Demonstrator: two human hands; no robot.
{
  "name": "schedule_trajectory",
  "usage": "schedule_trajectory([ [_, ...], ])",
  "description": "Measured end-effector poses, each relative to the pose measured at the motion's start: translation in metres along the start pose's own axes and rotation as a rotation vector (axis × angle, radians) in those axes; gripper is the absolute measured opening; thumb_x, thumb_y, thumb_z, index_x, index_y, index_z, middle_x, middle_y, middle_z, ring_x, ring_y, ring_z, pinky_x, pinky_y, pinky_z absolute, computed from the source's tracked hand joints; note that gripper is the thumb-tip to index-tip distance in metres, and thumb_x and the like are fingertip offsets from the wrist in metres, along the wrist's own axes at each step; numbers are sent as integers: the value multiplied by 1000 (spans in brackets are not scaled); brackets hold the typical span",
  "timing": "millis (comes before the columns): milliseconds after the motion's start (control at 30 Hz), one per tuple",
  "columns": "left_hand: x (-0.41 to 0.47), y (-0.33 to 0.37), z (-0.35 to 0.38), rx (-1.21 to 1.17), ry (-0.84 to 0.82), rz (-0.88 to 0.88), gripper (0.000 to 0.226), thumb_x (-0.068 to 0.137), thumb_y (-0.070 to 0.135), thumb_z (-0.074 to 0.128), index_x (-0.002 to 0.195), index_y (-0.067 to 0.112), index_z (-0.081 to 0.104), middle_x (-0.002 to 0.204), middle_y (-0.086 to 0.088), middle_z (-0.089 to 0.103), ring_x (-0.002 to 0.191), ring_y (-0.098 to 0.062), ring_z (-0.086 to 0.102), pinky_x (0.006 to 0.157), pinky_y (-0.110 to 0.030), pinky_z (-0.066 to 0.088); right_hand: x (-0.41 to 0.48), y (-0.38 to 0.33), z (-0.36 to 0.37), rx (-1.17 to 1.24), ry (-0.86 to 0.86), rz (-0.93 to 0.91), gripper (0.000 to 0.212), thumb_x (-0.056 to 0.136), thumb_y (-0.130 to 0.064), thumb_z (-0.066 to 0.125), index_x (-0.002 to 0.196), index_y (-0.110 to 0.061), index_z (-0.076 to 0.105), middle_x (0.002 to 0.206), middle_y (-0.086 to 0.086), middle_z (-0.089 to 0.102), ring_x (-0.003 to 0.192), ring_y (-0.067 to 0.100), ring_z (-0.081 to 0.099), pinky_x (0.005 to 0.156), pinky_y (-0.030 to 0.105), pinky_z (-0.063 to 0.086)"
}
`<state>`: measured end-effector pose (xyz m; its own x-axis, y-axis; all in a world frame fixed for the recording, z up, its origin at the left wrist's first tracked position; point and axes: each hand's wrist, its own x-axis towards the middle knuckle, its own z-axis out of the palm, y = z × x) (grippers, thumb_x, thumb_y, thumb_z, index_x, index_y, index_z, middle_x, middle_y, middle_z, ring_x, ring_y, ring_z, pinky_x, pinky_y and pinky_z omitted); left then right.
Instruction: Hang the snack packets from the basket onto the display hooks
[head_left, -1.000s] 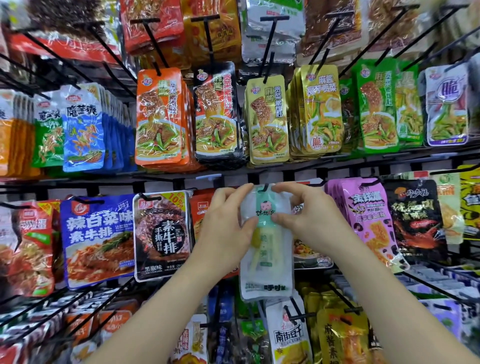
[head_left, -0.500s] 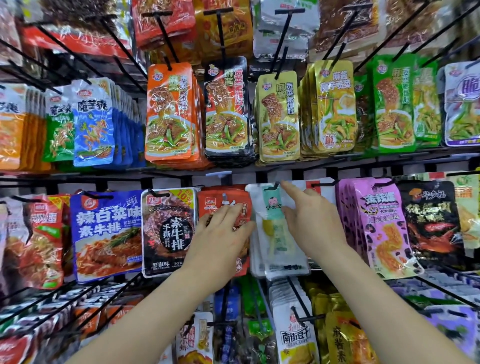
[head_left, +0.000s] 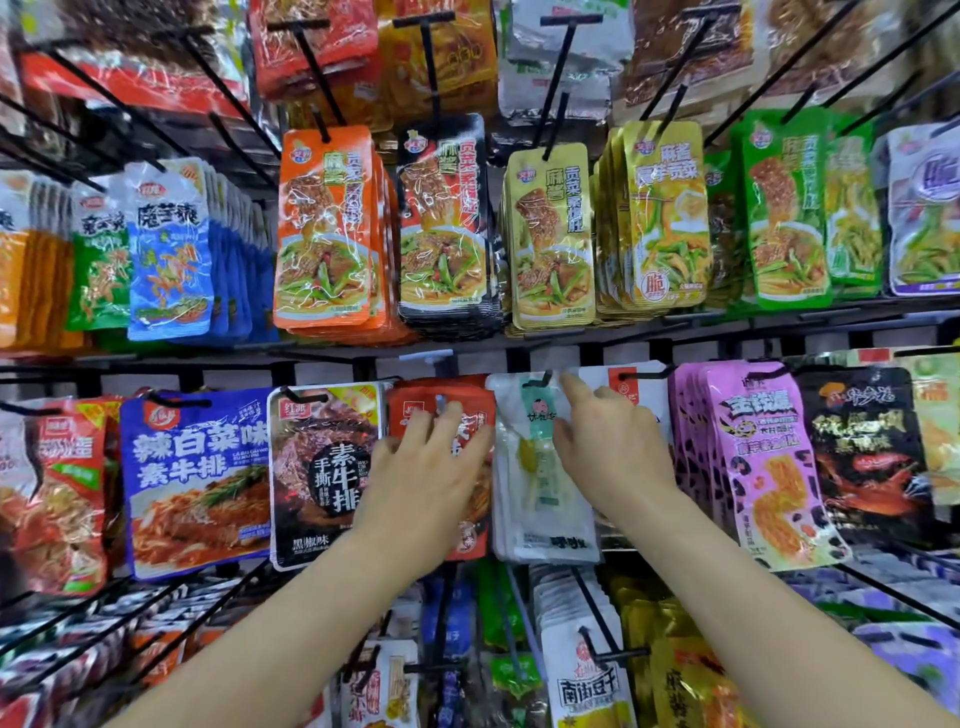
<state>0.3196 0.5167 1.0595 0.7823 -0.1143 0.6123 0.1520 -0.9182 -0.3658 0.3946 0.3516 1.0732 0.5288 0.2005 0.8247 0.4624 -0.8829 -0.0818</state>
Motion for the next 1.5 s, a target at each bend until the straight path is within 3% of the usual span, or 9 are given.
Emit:
schedule_trajectory([
  [300, -2, -4, 1, -12, -20, 31, 98, 83, 11, 64, 151, 24, -5, 157, -10, 1, 142, -35, 15, 107, -46, 34, 10, 1, 1, -116, -58, 27, 44, 97, -20, 47, 140, -16, 39, 92, 9, 65, 89, 33, 65, 58, 31, 35],
  [500, 2, -3, -4, -8, -51, 59, 99, 83, 13, 66, 151, 17, -6, 155, -8, 3, 139, -34, 23, 104, -43, 37, 12, -4, -10, -73, -81, 14, 8, 90, -12, 53, 96, -11, 49, 63, -1, 33, 70, 32, 51, 53, 29, 31],
  [600, 3, -6, -4, -30, -54, 61, 96, 83, 9, 63, 151, 13, -5, 154, -7, 8, 137, -32, 27, 102, -39, 39, 15, -3, -17, -9, -118, 14, 17, 88, -14, 57, 83, -13, 41, 63, -1, 33, 69, 29, 43, 53, 30, 31],
  [833, 3, -9, 1, -54, -88, 27, 101, 80, 6, 66, 151, 12, -6, 149, -15, 24, 130, -30, 39, 100, -34, 41, 23, -3, -26, 132, -235, 99, 19, 80, -17, 64, 73, -13, 46, 73, 6, 51, 73, 33, 51, 58, 30, 37],
  [1000, 8, -8, 0, -60, -91, 16, 97, 79, 12, 68, 148, 14, 0, 141, -15, 35, 118, -31, 50, 89, -36, 48, 31, -1, -34, 161, -325, 130, 33, 79, -25, 68, 68, -14, 39, 70, 6, 46, 72, 32, 50, 51, 30, 32],
  [1200, 24, 2, -10, 43, -144, 25, 99, 89, 7, 56, 148, 44, -13, 145, -25, 28, 105, -35, 58, 66, -36, 44, 29, -5, -38, 253, -344, 148, 28, 79, -32, 70, 77, -11, 51, 70, 7, 53, 66, 28, 51, 49, 29, 33],
  [1300, 38, 11, -14, 76, -134, 2, 88, 92, 4, 49, 152, 36, -7, 129, -26, 44, 102, -36, 59, 67, -36, 43, 28, -6, -36, 293, -345, 134, 30, 79, -33, 69, 97, -12, 59, 84, 7, 61, 78, 29, 58, 54, 29, 39],
  [1400, 41, 16, -13, 84, -85, -14, 80, 93, 5, 43, 153, 31, -4, 117, -23, 50, 95, -37, 61, 68, -37, 44, 27, -5, -35, 245, -299, 102, 50, 85, -40, 64, 128, -20, 48, 110, 9, 63, 97, 33, 59, 68, 32, 43],
  [1500, 36, 16, -14, 132, -59, 3, 80, 94, 9, 46, 153, 29, -5, 121, -24, 50, 94, -36, 61, 66, -35, 39, 27, -1, -30, 224, -203, 85, 50, 89, -39, 61, 134, -25, 43, 103, 8, 64, 98, 35, 60, 69, 36, 46],
])
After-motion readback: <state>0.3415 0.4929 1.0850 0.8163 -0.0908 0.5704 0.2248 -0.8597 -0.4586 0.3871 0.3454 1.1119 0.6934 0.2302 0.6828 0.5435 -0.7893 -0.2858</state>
